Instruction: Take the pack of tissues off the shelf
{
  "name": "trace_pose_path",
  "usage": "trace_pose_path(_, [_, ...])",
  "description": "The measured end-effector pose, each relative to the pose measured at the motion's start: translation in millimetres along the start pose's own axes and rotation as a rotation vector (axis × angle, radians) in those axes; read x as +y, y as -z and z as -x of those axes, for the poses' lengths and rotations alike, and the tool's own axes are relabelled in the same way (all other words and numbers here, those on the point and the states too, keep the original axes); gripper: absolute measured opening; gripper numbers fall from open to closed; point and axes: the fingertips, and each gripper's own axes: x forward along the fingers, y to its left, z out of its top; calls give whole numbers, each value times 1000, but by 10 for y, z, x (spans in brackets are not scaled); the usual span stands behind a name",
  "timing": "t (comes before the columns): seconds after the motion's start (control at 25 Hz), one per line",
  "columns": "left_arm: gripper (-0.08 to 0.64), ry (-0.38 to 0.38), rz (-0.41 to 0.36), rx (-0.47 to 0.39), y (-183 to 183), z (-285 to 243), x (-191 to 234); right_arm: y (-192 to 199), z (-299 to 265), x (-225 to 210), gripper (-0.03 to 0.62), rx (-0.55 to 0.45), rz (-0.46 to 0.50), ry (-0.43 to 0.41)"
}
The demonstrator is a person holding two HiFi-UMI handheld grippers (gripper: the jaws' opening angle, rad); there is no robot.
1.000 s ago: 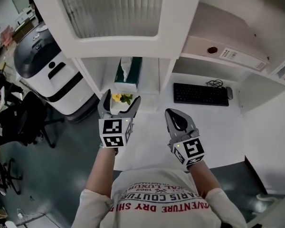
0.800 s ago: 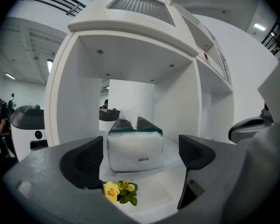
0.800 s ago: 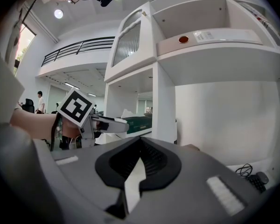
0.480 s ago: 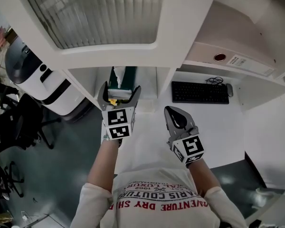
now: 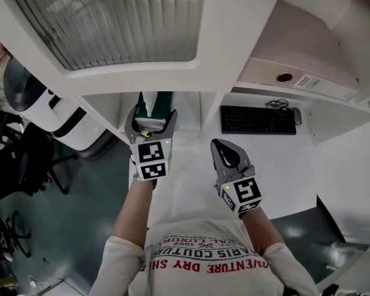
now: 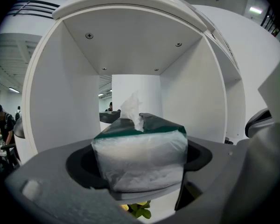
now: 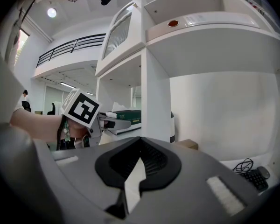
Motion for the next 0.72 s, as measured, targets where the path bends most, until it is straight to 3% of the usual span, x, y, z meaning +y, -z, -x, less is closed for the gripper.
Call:
trace_pose_path(0.36, [426,27,4,-25,-61,156,-13,14,120,-14,2,2,11,13])
trace_pose_path(0.72, [428,107,-20,-78,-333,774,-140,-39,323,113,2,-22,25,8])
